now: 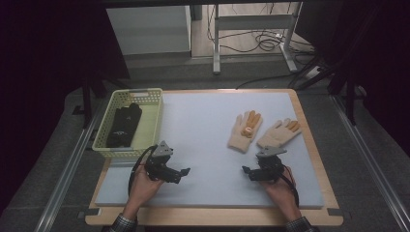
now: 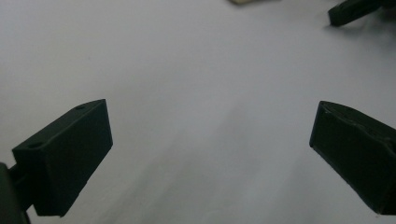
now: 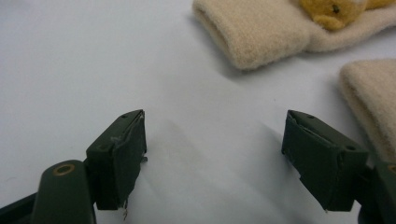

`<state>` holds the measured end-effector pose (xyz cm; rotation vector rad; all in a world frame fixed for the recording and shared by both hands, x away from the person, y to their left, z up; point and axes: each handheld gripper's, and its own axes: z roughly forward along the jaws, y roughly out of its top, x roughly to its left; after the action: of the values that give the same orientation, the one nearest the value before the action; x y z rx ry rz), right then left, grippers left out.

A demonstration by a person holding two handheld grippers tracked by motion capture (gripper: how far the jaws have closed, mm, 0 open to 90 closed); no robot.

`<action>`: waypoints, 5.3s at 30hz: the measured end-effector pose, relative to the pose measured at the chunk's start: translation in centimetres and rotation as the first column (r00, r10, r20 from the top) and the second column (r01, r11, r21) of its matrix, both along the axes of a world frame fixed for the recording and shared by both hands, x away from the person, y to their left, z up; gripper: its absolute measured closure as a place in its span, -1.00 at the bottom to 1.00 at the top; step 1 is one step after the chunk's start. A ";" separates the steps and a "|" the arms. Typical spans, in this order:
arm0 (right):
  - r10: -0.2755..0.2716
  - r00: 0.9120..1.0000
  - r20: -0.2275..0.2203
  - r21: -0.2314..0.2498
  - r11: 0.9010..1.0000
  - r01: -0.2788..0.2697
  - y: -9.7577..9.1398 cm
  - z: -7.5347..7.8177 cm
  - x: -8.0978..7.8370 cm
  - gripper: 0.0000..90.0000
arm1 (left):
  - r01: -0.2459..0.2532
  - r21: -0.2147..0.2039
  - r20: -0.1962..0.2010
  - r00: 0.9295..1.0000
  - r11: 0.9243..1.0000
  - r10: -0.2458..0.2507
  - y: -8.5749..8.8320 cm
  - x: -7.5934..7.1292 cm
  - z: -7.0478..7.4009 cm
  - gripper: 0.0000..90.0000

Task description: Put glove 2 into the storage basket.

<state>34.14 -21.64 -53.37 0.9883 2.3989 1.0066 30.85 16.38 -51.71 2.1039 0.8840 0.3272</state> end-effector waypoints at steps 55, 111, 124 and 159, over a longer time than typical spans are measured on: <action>-0.176 0.984 -0.001 0.075 0.982 0.175 -6.9 3.6 0.3 0.16 | -0.049 0.100 -0.057 0.997 0.994 0.055 0.6 0.1 -3.4 -1.00; -0.092 0.989 0.112 0.100 0.992 0.081 -4.0 7.9 3.8 0.85 | -0.051 0.098 -0.057 0.997 0.994 0.057 0.7 0.1 -3.4 -1.00; 0.192 0.977 0.097 0.136 0.970 -0.204 5.6 6.6 1.0 0.84 | -0.053 0.096 -0.057 0.997 0.994 0.059 0.6 0.1 -3.4 -1.00; 0.259 0.965 -0.031 0.034 0.966 -0.258 14.0 1.1 5.1 0.79 | -0.053 0.096 -0.060 0.996 0.994 0.059 0.6 0.1 -3.4 -1.00</action>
<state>39.28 -7.61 -52.29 0.7197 2.5976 1.1242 30.94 17.02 -55.15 2.1893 0.9832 0.3399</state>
